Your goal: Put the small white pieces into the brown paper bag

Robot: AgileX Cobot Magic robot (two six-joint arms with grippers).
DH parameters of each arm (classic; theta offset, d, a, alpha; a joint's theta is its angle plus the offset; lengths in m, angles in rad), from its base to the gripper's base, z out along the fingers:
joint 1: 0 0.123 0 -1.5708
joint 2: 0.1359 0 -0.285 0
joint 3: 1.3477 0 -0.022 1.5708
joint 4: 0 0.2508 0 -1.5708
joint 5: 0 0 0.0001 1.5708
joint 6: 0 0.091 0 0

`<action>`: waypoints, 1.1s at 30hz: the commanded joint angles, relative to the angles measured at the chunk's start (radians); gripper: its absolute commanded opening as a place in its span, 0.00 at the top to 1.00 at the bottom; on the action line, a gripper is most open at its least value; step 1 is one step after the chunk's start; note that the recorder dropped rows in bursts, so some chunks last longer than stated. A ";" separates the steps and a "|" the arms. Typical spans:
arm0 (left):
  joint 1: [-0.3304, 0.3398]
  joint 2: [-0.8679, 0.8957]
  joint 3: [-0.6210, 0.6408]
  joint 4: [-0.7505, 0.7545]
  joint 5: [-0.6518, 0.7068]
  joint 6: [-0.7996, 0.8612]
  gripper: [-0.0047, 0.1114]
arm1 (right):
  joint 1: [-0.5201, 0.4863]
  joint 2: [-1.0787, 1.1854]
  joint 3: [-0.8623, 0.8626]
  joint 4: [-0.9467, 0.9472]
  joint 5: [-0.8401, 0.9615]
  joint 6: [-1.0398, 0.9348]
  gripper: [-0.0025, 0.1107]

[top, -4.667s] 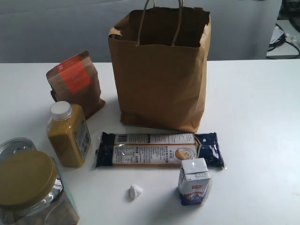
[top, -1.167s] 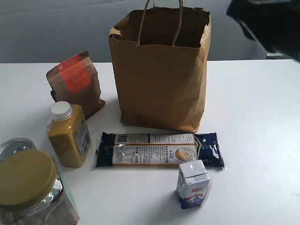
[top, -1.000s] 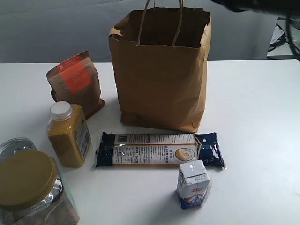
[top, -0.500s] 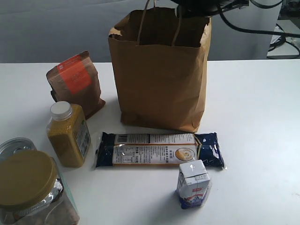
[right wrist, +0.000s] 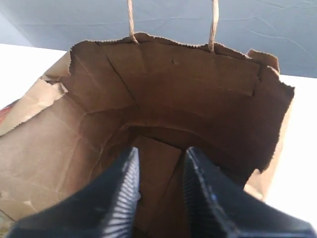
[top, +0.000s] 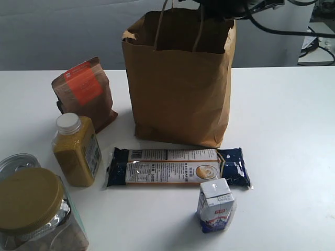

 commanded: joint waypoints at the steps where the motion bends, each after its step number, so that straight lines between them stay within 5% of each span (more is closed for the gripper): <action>1: -0.005 -0.003 0.004 -0.008 -0.002 -0.005 0.96 | -0.006 -0.070 0.000 -0.011 0.005 0.007 0.93; 11: -0.005 -0.003 0.004 -0.008 -0.002 -0.005 0.96 | -0.006 -0.332 0.320 -0.287 -0.021 0.165 0.98; 22: -0.005 -0.003 0.004 -0.008 -0.002 -0.005 0.96 | -0.006 -0.818 0.867 -0.317 -0.217 0.243 0.98; 33: -0.005 -0.003 0.004 -0.008 -0.002 -0.005 0.96 | -0.006 -1.248 1.102 -0.331 -0.127 0.274 0.98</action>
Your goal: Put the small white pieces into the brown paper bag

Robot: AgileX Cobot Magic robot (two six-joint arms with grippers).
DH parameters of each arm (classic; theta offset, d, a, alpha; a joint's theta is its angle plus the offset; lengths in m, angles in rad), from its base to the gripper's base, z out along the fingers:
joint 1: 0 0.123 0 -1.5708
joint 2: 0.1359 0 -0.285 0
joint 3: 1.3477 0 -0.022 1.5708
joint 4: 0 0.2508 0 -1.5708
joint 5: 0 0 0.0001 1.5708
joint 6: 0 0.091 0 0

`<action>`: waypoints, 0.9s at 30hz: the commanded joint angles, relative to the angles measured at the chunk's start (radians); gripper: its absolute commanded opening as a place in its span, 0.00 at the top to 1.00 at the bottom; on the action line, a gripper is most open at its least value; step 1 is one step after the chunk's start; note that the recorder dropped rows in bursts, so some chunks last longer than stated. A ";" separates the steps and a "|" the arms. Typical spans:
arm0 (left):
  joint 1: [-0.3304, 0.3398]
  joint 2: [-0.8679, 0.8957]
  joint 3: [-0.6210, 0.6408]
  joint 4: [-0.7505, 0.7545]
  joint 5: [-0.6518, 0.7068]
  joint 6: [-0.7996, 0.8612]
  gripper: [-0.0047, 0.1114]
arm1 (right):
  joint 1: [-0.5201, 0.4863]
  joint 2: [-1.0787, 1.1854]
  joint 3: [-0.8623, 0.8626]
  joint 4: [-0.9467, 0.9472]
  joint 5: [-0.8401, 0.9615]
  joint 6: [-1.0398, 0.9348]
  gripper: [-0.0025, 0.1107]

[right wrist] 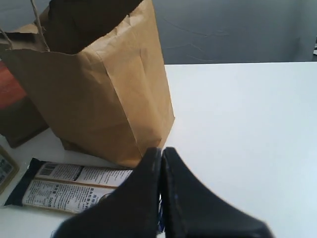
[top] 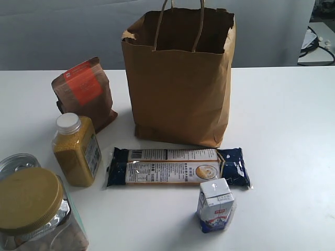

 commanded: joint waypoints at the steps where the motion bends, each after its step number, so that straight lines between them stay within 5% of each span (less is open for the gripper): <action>1: -0.005 -0.003 0.004 -0.008 -0.002 -0.005 0.96 | -0.004 -0.141 0.048 -0.024 0.077 0.014 0.98; 6: -0.005 -0.003 0.004 -0.008 -0.002 -0.005 0.96 | -0.004 -0.306 0.089 -0.091 0.187 0.069 0.98; 15: -0.005 -0.003 0.004 -0.008 -0.002 -0.005 0.96 | -0.021 -0.605 0.253 -0.130 0.091 0.243 0.98; 19: -0.005 -0.003 0.004 -0.008 -0.002 -0.005 0.96 | -0.093 -0.605 0.322 -0.071 -0.022 0.272 0.98; 23: -0.005 -0.003 0.004 -0.008 -0.005 -0.005 0.96 | -0.279 -0.605 0.576 0.219 -0.370 0.088 0.98; 27: -0.005 -0.003 0.004 -0.008 -0.005 -0.005 0.96 | -0.380 -0.605 0.599 0.274 -0.405 -0.124 0.98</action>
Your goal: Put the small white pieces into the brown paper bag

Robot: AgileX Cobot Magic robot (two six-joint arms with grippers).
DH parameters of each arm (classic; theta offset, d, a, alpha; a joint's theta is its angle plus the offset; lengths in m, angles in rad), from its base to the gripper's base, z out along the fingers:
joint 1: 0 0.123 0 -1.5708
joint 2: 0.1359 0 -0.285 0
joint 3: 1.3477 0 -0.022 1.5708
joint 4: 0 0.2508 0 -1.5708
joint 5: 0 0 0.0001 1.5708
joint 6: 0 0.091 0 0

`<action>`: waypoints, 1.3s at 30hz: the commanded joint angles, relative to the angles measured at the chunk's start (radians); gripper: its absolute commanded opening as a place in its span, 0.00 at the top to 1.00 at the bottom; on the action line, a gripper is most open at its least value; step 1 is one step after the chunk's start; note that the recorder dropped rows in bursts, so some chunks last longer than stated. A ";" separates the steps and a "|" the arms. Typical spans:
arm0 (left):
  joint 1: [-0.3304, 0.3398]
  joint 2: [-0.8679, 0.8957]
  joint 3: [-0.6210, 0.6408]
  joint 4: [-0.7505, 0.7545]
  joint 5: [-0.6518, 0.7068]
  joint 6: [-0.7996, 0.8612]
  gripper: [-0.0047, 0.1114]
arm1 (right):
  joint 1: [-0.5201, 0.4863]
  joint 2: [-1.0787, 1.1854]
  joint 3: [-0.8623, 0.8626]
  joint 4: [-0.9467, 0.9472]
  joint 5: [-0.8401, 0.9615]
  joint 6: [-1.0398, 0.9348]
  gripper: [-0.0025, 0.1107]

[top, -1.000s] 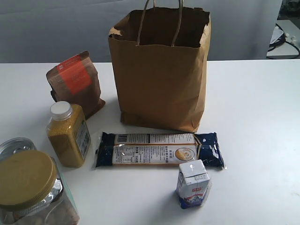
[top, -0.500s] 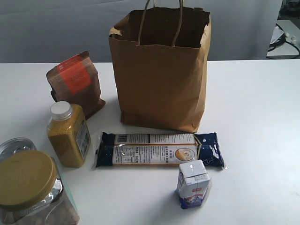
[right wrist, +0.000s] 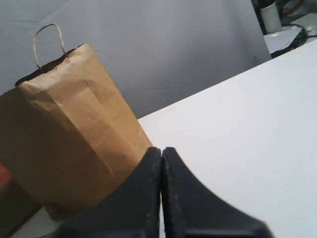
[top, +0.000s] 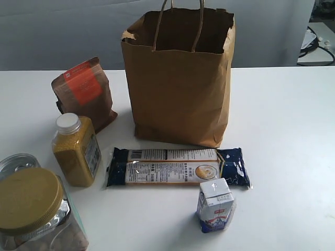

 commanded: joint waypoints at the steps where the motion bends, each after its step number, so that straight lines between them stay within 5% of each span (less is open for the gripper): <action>1: -0.005 -0.003 0.004 -0.008 -0.005 -0.005 0.96 | -0.047 -0.003 0.007 0.102 -0.039 -0.356 0.98; 6: -0.005 -0.003 0.004 -0.008 -0.005 -0.005 0.96 | -0.057 -0.003 0.007 0.110 -0.062 -0.578 0.98; 39: -0.005 -0.003 0.004 -0.008 -0.005 -0.005 0.96 | -0.057 -0.003 0.007 0.121 -0.052 -0.584 0.98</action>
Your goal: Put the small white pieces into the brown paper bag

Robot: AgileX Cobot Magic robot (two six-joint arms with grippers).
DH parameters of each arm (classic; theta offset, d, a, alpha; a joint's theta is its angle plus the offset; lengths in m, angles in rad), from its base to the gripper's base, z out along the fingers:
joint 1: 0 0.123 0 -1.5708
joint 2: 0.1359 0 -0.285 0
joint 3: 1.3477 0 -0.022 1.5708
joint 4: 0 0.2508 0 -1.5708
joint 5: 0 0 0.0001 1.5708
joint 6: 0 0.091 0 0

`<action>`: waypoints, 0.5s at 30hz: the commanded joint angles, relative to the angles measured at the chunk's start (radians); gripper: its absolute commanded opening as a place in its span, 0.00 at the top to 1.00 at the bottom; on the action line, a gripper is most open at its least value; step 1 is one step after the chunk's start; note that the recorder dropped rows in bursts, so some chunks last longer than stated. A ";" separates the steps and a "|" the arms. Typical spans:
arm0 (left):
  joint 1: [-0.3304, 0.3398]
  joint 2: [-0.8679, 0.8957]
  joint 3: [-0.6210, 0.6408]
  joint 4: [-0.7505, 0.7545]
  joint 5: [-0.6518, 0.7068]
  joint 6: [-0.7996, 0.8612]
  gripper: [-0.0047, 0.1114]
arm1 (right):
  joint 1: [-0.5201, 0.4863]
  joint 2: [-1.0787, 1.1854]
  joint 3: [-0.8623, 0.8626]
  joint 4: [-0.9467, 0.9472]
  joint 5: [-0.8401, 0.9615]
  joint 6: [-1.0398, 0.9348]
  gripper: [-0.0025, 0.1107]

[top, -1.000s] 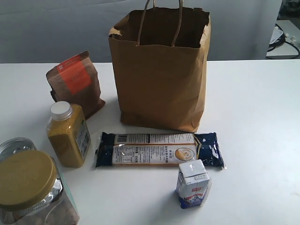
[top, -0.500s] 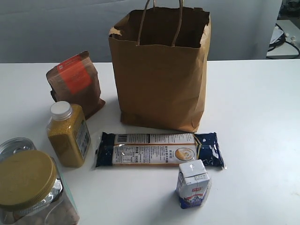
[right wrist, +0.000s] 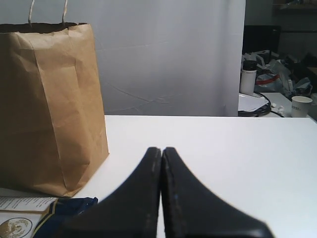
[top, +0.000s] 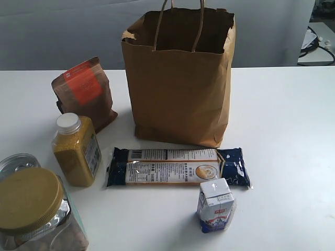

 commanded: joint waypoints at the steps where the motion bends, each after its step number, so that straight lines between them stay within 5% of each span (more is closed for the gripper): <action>1: -0.005 -0.003 0.004 -0.008 -0.005 -0.005 0.96 | -0.006 -0.003 0.004 0.011 -0.008 -0.007 0.98; 15: -0.005 -0.003 0.004 -0.008 -0.005 -0.005 0.96 | -0.080 -0.003 0.004 0.011 -0.008 -0.007 0.98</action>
